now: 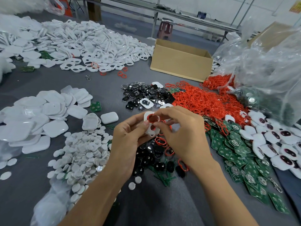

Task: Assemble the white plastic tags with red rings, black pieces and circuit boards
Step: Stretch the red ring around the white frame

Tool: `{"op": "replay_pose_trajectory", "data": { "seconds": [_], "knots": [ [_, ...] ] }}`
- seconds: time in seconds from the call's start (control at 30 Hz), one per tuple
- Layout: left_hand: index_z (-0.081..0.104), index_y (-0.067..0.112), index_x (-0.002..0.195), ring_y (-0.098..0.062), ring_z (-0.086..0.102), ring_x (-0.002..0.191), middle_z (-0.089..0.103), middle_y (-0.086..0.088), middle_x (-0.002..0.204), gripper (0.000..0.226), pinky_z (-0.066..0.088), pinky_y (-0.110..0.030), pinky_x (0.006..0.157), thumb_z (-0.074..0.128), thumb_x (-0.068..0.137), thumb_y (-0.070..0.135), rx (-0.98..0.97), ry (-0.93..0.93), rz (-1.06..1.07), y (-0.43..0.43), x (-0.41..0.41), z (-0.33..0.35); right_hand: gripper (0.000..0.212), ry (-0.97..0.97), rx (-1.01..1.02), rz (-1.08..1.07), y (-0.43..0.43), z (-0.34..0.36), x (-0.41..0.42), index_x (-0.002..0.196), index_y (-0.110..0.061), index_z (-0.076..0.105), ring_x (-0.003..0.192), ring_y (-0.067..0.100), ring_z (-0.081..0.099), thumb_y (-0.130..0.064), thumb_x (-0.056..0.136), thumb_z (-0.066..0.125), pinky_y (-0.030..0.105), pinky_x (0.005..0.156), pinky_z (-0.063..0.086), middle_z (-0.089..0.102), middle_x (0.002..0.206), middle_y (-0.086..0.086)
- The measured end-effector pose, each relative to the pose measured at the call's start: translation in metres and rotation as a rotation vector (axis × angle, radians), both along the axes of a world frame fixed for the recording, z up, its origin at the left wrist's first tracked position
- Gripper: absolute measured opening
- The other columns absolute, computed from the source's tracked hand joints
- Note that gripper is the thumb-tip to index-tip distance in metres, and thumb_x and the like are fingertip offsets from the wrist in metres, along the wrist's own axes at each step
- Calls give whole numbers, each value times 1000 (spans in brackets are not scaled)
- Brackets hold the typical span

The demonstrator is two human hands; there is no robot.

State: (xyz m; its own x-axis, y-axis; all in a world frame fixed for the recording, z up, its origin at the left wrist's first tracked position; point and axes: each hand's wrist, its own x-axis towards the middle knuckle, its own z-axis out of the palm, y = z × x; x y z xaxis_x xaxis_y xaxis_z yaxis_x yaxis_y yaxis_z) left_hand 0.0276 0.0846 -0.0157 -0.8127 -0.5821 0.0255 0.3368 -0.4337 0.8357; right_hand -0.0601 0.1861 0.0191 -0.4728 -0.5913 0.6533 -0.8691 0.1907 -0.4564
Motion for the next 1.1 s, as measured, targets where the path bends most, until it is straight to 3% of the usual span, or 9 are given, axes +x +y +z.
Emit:
{"op": "replay_pose_trajectory", "data": {
  "seconds": [0.17, 0.33, 0.53, 0.83, 0.9, 1.0, 1.1],
  "knots": [
    [77, 20, 89, -12, 72, 72, 76, -5, 81, 17, 56, -19, 63, 65, 78, 21, -31, -25, 41, 1, -1, 0, 19, 22, 12, -3, 0, -1, 0, 94, -9, 75, 75, 13, 66, -2, 76, 77, 31, 66, 56, 71, 86, 0],
    [76, 22, 94, -13, 73, 74, 76, -5, 81, 21, 58, -22, 66, 66, 77, 24, -69, -54, 53, 3, -3, -2, 20, 45, -7, -41, 0, 0, 0, 90, -10, 76, 71, 14, 65, 1, 74, 78, 32, 65, 55, 72, 82, 0],
    [79, 31, 91, -13, 74, 77, 77, -5, 82, 19, 57, -22, 68, 67, 78, 26, -125, -46, 62, 3, -3, -5, 21, 83, -5, -66, 1, 2, 2, 86, -10, 77, 65, 16, 65, 4, 70, 78, 30, 63, 52, 71, 73, 0],
    [79, 26, 93, -13, 73, 76, 76, -3, 80, 19, 59, -25, 71, 69, 77, 27, -105, -35, 49, 2, -2, -9, 21, 90, -41, -64, -1, 0, 2, 82, -9, 78, 65, 9, 63, 5, 67, 80, 19, 64, 49, 72, 72, -1],
    [80, 25, 90, -12, 72, 72, 76, -3, 78, 19, 60, -28, 72, 70, 73, 29, -62, -45, 47, 3, -3, -9, 21, 21, -38, -61, -1, 0, 1, 82, -10, 77, 72, 8, 64, 4, 67, 80, 16, 67, 49, 73, 74, -3],
    [80, 22, 87, -10, 71, 70, 75, -3, 79, 18, 59, -24, 67, 69, 73, 27, -10, -35, 46, 3, -4, -8, 26, -275, -42, -41, -2, 2, 1, 87, -14, 75, 74, 5, 66, 3, 68, 80, 10, 70, 49, 72, 77, -7],
    [80, 22, 88, -10, 71, 70, 75, -2, 80, 19, 56, -19, 62, 68, 74, 25, 13, -8, 39, 2, -4, -6, 30, -517, -120, 42, -2, 4, -1, 93, -12, 73, 75, 8, 68, 4, 69, 80, 19, 72, 54, 73, 83, 1]
  ]
}}
